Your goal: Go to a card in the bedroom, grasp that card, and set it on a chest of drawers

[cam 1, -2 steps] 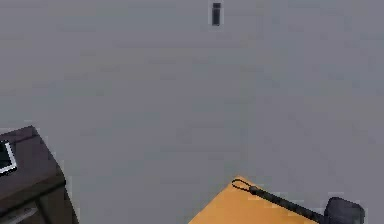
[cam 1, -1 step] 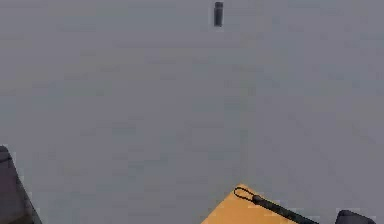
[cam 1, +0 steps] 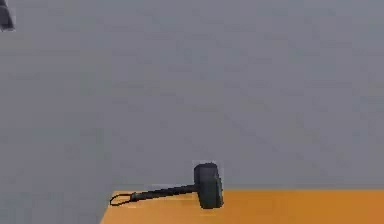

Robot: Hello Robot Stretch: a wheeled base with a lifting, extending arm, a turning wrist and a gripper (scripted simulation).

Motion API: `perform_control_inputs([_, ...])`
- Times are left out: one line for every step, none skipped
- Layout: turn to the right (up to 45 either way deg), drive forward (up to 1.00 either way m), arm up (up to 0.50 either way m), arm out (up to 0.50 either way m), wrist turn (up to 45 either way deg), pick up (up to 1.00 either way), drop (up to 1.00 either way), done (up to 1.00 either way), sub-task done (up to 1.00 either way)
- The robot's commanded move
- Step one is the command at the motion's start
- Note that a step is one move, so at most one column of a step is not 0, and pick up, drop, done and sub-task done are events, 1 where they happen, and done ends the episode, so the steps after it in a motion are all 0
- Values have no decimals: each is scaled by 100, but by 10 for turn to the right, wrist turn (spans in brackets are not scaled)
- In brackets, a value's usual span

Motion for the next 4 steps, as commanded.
perform_control_inputs([450, 0, 0, 0, 0, 0, 0, 0, 0])
perform_control_inputs([450, 0, 0, 0, 0, 0, 0, 0, 0])
perform_control_inputs([90, 0, 0, 0, 0, 0, 0, 0, 0])
perform_control_inputs([30, 0, 0, 0, 0, 0, 0, 0, 0])
